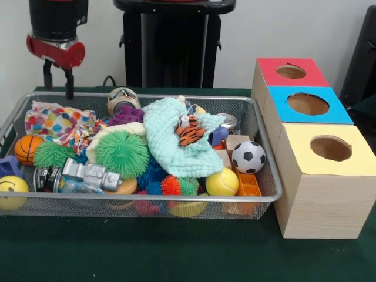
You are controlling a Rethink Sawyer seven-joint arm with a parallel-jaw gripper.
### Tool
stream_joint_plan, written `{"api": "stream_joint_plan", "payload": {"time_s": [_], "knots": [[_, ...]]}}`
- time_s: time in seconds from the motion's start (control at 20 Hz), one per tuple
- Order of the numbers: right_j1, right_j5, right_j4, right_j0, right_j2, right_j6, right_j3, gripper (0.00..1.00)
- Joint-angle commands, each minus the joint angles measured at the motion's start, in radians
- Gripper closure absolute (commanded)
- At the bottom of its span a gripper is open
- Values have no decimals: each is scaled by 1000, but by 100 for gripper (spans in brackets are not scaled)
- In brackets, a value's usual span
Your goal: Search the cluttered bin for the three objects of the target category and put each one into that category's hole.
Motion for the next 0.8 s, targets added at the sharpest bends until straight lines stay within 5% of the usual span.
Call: {"api": "stream_joint_plan", "payload": {"time_s": [0.05,0.8], "knots": [[177,-30,-155,-55,104,-152,-53,0],[300,-163,-228,-20,63,5,-58,0]]}}
